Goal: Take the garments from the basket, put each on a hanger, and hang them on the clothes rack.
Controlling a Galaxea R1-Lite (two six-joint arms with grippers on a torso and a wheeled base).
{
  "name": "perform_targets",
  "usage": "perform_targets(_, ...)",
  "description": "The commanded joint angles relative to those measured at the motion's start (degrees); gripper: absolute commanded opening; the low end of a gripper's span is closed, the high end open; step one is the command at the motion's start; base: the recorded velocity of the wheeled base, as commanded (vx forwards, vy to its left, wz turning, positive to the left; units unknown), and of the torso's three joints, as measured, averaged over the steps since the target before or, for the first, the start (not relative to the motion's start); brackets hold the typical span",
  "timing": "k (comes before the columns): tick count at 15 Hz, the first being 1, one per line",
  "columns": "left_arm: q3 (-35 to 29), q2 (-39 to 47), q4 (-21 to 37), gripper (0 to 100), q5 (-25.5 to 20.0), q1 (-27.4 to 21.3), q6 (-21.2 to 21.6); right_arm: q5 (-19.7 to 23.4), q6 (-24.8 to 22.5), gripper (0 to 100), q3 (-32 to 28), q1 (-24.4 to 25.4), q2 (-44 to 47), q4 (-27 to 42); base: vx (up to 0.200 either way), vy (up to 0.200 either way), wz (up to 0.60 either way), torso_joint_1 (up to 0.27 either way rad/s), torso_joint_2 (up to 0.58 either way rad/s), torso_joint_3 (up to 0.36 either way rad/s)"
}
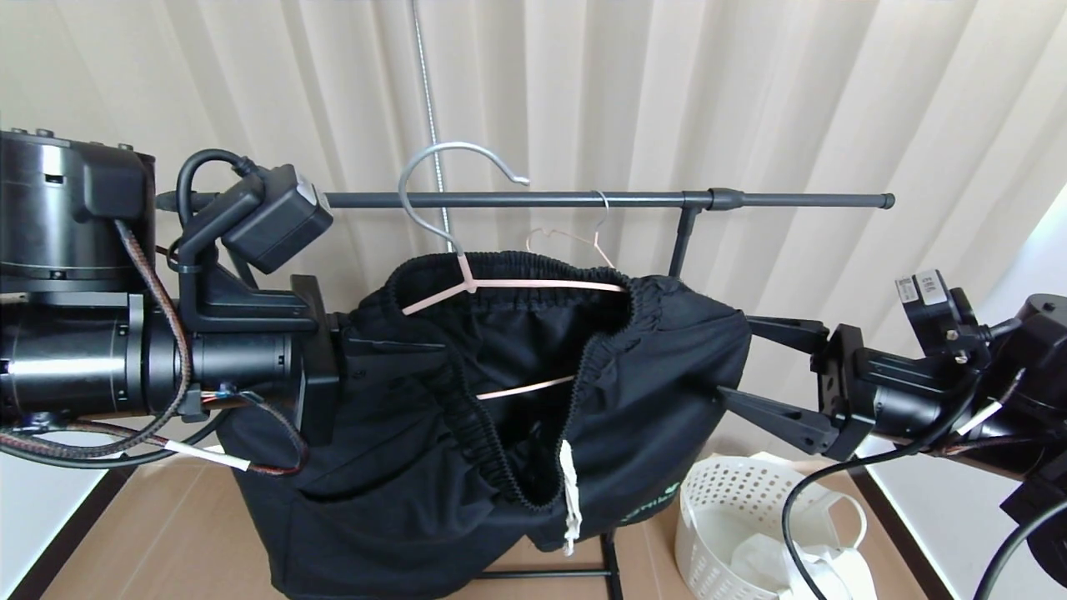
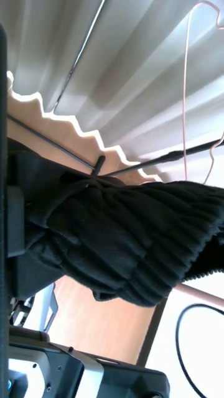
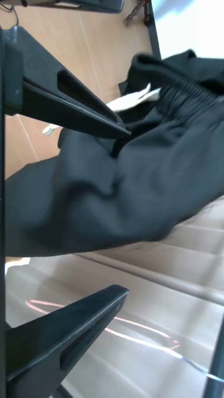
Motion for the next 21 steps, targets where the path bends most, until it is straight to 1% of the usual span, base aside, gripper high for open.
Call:
perform_targets(1,0.0,-1.1,0.0,0,0.0,0.3,-0.2,0.1,0.0,100,0.2,-1.1,4.7,-1.7,0.000,0.000,0.00,0.000,0.00,0.000)
perform_targets(4,-0.1,-2.3,0.0,0,0.0,1.4,-1.8,0.1,-0.5,100,0.1,-1.7,7.6,-2.6,0.000,0.000,0.00,0.000,0.00,0.000)
perform_targets(7,-0.2,-2.9,-0.2,0,-0.1,1.7,-3.3,0.2,-2.3,100,0.1,-2.3,11.8,-4.4,0.000,0.000,0.00,0.000,0.00,0.000)
perform_targets(9,0.2,-3.2,-1.9,0,-0.1,1.6,-5.4,-0.1,-2.4,100,-0.7,-2.3,16.1,-6.5,0.000,0.000,0.00,0.000,0.00,0.000)
perform_targets(11,0.4,-3.4,-2.1,0,-0.2,1.6,-5.9,-0.3,-2.3,100,-1.2,-2.2,17.7,-7.3,0.000,0.000,0.00,0.000,0.00,0.000)
perform_targets(12,0.5,-3.9,-2.1,0,-0.2,1.5,-6.2,-0.6,-2.2,100,-2.3,-2.1,20.6,-8.6,0.000,0.000,0.00,0.000,0.00,0.000)
perform_targets(13,0.6,-3.9,-2.1,0,-0.2,1.5,-6.2,-1.1,-2.1,100,-3.0,-2.1,21.3,-8.7,0.000,0.000,0.00,0.000,0.00,0.000)
perform_targets(15,0.6,-4.1,-2.1,0,-0.3,1.4,-6.3,-3.5,-0.9,100,-4.3,-2.0,22.5,-8.7,0.000,0.000,0.00,0.000,0.00,0.000)
perform_targets(16,0.6,-4.1,-2.1,0,-0.3,1.2,-6.3,-6.1,0.8,100,-4.9,-1.4,22.7,-8.7,0.000,0.000,0.00,0.000,0.00,0.000)
perform_targets(18,0.5,-4.0,-2.1,0,-0.3,1.2,-6.3,-7.3,2.0,100,-4.9,-0.6,22.6,-8.9,0.000,0.000,0.00,0.000,0.00,0.000)
perform_targets(20,0.5,-3.8,-2.2,0,-0.3,1.1,-6.3,-7.3,1.9,100,-4.6,-0.4,22.5,-9.0,0.000,0.000,0.00,0.000,0.00,0.000)
perform_targets(21,0.6,-3.8,-2.7,0,-0.3,1.1,-6.3,-7.3,1.9,0,-4.5,-0.4,22.4,-9.0,0.000,0.000,0.00,0.000,0.00,0.000)
